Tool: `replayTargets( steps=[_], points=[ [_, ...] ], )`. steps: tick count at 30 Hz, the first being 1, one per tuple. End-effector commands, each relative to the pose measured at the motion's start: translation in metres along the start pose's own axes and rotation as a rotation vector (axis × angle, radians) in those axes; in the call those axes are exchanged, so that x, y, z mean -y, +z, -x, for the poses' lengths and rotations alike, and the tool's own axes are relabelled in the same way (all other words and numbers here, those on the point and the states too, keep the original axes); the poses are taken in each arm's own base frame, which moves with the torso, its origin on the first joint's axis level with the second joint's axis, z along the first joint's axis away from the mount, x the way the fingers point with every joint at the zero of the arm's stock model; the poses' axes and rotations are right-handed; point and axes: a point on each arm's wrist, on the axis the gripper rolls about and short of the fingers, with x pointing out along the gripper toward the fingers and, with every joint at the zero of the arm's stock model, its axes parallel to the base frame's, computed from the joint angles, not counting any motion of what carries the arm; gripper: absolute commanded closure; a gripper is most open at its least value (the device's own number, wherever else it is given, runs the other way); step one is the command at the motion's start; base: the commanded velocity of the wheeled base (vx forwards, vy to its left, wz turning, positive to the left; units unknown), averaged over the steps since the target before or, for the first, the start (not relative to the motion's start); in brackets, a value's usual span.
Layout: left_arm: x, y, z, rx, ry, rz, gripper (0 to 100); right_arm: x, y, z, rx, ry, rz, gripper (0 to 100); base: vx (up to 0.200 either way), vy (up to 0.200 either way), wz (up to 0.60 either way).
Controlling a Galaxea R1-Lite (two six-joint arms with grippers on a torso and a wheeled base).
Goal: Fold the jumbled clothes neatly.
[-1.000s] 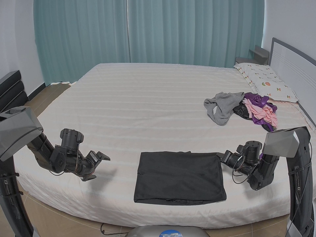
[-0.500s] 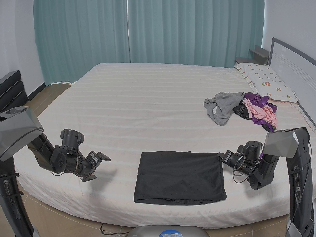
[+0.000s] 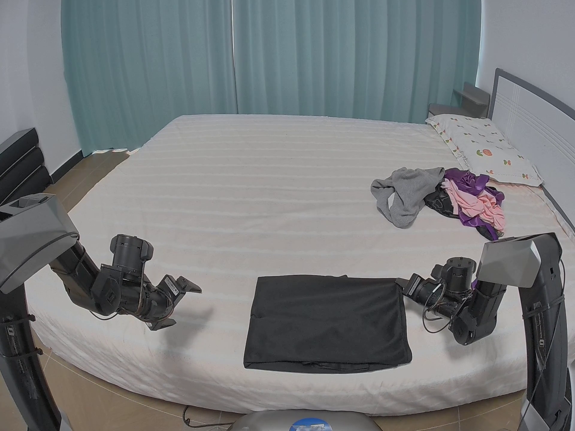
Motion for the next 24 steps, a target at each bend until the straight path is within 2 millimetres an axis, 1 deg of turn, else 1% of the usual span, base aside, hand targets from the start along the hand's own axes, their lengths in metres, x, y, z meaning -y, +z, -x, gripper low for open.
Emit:
replayTargets(
  steps=[1, 3, 4, 9, 14, 17, 21, 24],
  points=[
    [0.000, 0.000, 0.000, -0.001, 0.001, 0.001, 0, 0.001, -0.002, 0.000, -0.005, -0.003, -0.001, 100, 0.000, 0.000, 0.00],
    [0.000, 0.000, 0.000, -0.001, 0.001, 0.001, 0, 0.001, -0.002, 0.000, -0.014, -0.009, -0.004, 100, 0.000, 0.000, 0.00],
    [0.000, 0.000, 0.000, -0.001, 0.001, 0.001, 0, 0.002, -0.003, 0.000, -0.019, -0.014, -0.005, 0, 0.000, 0.000, 0.00],
    [0.000, -0.001, -0.001, -0.003, 0.000, -0.002, 0, 0.001, -0.003, 0.000, -0.026, -0.017, -0.007, 0, 0.000, 0.000, 0.00],
    [0.000, -0.001, -0.001, -0.003, 0.000, -0.002, 0, -0.007, 0.000, 0.010, -0.024, -0.009, -0.017, 0, 0.000, 0.000, 0.00],
    [0.000, -0.002, -0.001, -0.004, 0.002, -0.003, 0, -0.013, 0.004, 0.022, -0.023, -0.008, -0.036, 0, 0.000, 0.000, 0.00],
    [0.000, -0.003, -0.003, 0.007, 0.016, -0.005, 0, -0.017, 0.004, 0.034, -0.033, -0.022, -0.039, 0, 0.000, 0.000, 0.00],
    [0.001, -0.004, -0.004, 0.008, 0.020, -0.009, 0, -0.020, 0.005, 0.038, -0.033, -0.020, -0.038, 0, 0.000, 0.000, 0.00]
  ],
)
